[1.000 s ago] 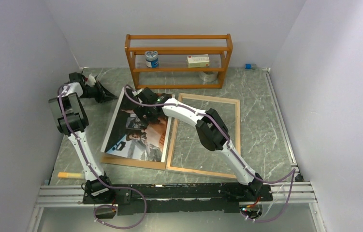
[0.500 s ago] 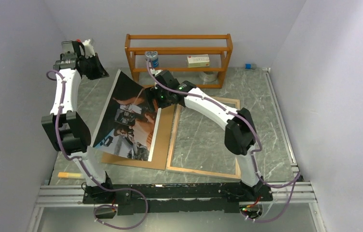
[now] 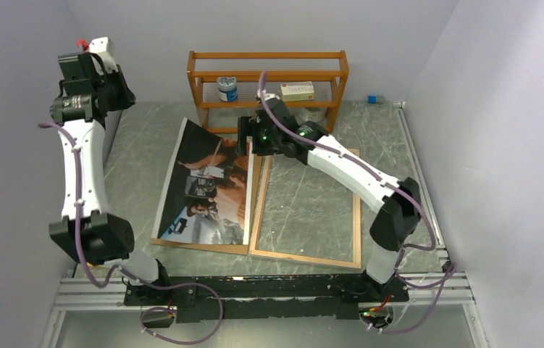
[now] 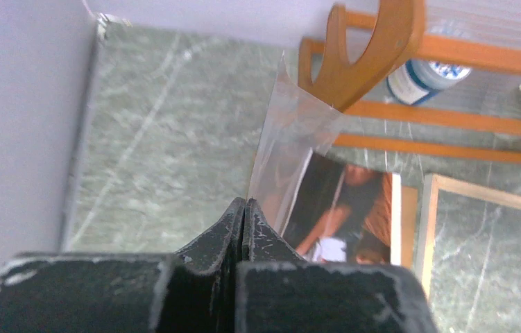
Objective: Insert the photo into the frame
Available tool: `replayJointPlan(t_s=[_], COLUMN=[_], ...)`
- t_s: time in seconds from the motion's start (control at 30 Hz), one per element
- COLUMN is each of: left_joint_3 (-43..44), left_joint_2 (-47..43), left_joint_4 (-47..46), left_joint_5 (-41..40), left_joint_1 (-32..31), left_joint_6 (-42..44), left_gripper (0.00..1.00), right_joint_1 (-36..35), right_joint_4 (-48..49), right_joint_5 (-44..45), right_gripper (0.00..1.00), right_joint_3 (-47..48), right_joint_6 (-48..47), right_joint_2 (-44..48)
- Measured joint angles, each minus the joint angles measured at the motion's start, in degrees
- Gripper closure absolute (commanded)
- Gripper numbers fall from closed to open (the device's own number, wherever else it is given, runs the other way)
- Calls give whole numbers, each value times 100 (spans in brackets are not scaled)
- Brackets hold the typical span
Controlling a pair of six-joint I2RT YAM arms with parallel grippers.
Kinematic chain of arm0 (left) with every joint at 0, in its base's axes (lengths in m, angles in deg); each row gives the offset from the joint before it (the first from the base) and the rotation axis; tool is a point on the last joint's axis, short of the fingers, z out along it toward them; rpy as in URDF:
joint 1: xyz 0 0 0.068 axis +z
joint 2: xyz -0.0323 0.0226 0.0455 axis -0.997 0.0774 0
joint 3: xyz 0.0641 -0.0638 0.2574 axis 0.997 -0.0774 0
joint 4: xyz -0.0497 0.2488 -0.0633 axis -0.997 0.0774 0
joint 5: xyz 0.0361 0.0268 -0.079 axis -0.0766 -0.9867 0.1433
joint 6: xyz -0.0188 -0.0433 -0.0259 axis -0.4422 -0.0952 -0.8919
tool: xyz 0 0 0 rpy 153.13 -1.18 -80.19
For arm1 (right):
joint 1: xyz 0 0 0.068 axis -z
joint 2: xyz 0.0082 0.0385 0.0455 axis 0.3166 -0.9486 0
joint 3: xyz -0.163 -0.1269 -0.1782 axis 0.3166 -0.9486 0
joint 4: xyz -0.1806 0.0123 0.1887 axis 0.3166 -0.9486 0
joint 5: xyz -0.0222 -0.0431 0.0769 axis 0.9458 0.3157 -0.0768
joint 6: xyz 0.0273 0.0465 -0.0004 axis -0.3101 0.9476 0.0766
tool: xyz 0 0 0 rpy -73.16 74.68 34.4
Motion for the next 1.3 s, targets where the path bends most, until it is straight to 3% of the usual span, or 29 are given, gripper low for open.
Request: replayJointPlan(t_s=[0.2,0.33,0.57,0.7,1.0,1.3], left_joint_3=[52,439,841,964,1226,1062], left_joint_2=[-883,-979,-1102,-1266,-1421,-1344], left_joint_4=[-275,-256,-20,-33,-1025,-3836], left_joint_5=[-398,-424,693,1508,3185,4347], left_joint_1=[0,0,4,4,4,4], left_joint_6=[297,551,658,313,-1366,-4319], left_gripper=[97,98,97,98,97,97], right_joint_1=[468,745,1023,1058,1102,1864], right_joint_4=[393,667,1290,1788,2651,3473], right_joint_5=[-153,-326,-782,-1097,-1285,-1961], right_gripper=[13,13,10,3,1,1], right_joint_3=[-258,-326,-883,-1320,-1906,-2098], right_joint_6=[400,527,579,525,339,546], right_joint_2=[673,935,1556,2004,2787,2931])
